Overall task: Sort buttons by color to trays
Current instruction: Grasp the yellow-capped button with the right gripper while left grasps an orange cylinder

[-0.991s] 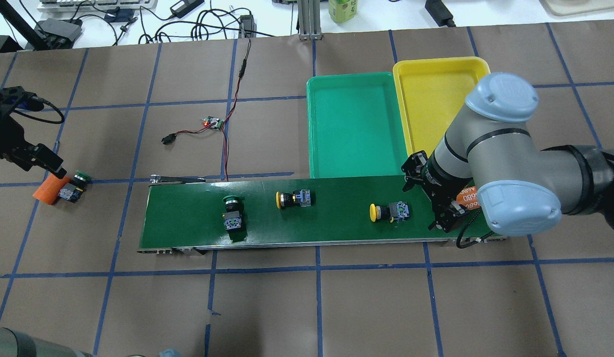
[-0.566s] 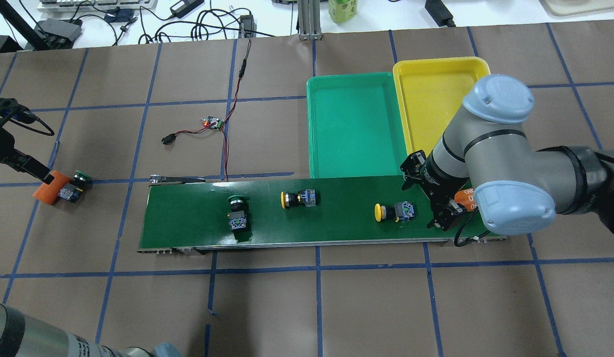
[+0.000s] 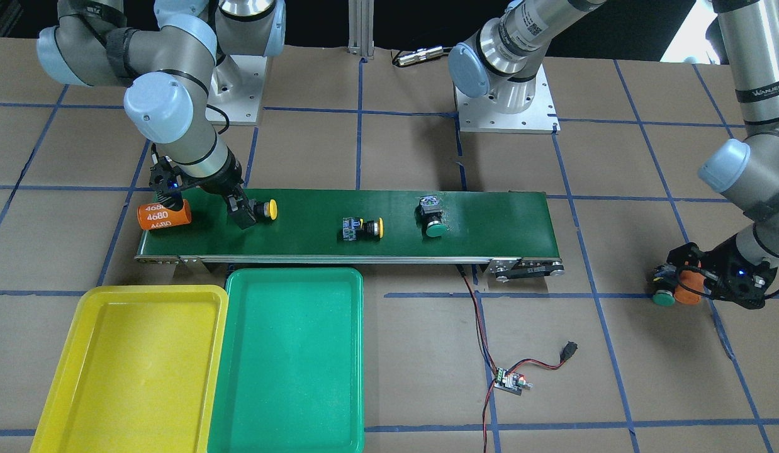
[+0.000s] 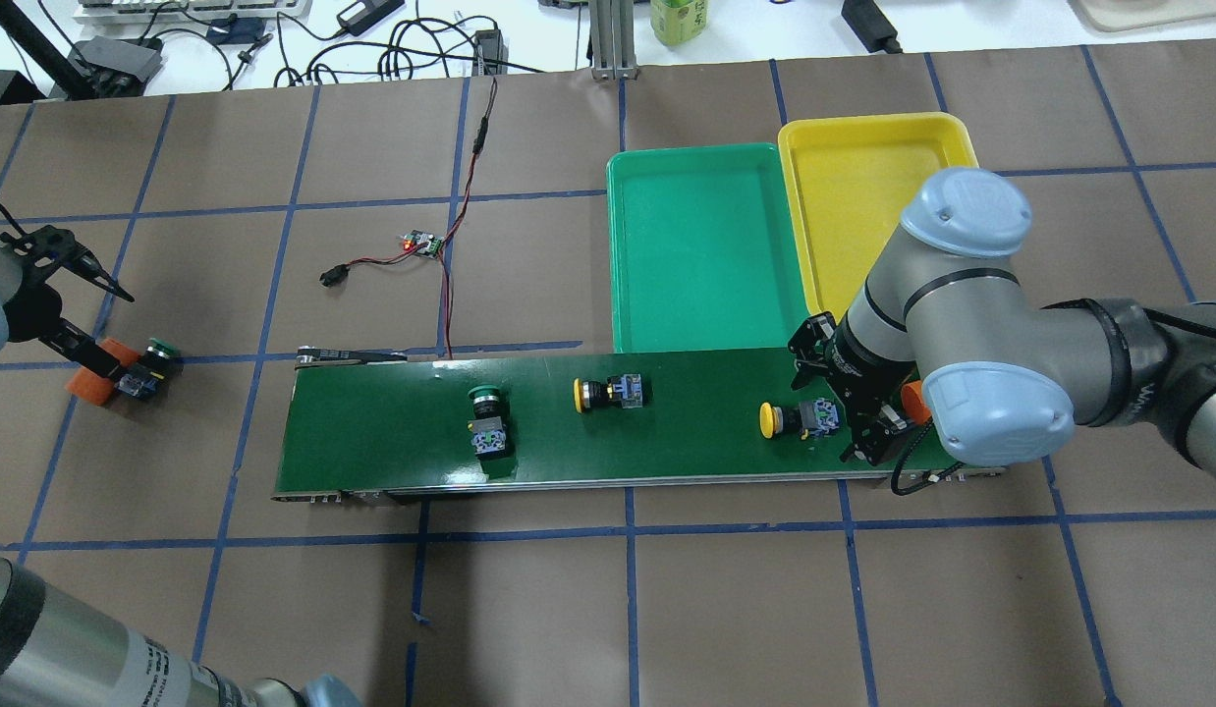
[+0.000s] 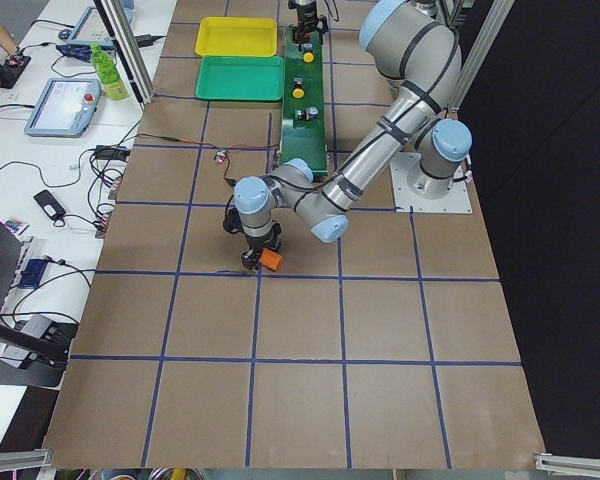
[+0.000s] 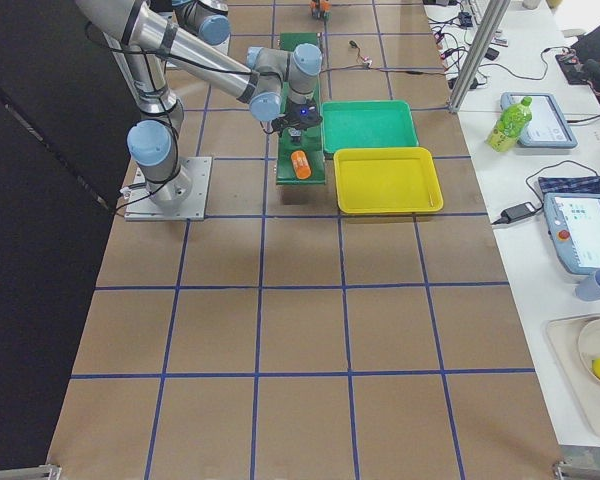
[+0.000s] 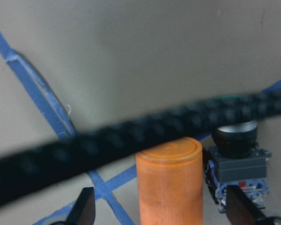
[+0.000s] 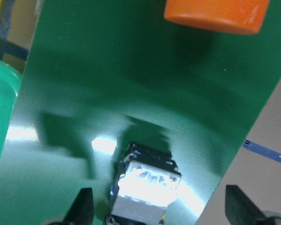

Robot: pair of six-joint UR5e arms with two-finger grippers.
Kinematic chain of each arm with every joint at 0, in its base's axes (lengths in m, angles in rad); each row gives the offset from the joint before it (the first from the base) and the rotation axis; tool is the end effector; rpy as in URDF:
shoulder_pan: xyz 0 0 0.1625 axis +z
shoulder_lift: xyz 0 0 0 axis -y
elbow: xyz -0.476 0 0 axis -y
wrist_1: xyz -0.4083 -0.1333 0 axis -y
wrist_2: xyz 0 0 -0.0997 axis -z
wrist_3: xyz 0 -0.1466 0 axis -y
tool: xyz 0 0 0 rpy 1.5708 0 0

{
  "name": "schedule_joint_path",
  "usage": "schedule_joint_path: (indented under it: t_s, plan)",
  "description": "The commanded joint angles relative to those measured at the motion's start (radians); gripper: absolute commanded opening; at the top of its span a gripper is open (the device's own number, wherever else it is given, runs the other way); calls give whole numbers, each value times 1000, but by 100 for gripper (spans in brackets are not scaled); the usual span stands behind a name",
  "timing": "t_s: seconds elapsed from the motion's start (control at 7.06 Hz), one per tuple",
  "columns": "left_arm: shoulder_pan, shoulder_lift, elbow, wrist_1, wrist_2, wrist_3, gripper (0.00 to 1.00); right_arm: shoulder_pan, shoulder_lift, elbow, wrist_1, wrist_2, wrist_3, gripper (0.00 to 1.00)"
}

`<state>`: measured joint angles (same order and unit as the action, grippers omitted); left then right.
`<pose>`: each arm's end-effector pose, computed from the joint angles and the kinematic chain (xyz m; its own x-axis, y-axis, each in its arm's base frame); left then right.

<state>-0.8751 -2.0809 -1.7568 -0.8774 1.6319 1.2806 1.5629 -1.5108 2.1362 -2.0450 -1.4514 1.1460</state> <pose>0.3180 -0.5748 0.1695 -0.8334 0.5525 -0.0149 0.5508 0.8325 0.0593 0.1473 -0.4374 0.2397 -0.4020 0.9113 0.0887 0.9077 0.3839 0.1694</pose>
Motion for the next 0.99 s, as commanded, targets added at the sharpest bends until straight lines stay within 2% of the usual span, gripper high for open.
schedule_joint_path:
  t_s: [0.0,0.14,0.28,0.42,0.57,0.71,0.85]
  plan:
    - [14,-1,-1,5,2,54,27,-3,3,4,-17,0,-5,31]
    - [18,17,-1,2,6,63,9,-4,3,2,-18,0,-24,0]
    - [18,33,9,-9,6,63,7,-10,-3,-5,-18,-4,-40,0]
    - [16,41,20,-18,6,63,2,-12,-12,-22,-18,-7,-49,0]
    - [2,79,17,-78,5,60,0,-17,-20,-77,-14,-7,-51,0]
    - [-31,160,-9,-171,-6,63,0,-21,13,-144,-18,-6,-67,0]
    - [-115,258,-36,-292,-9,71,0,-26,71,-233,-18,-6,-72,0]
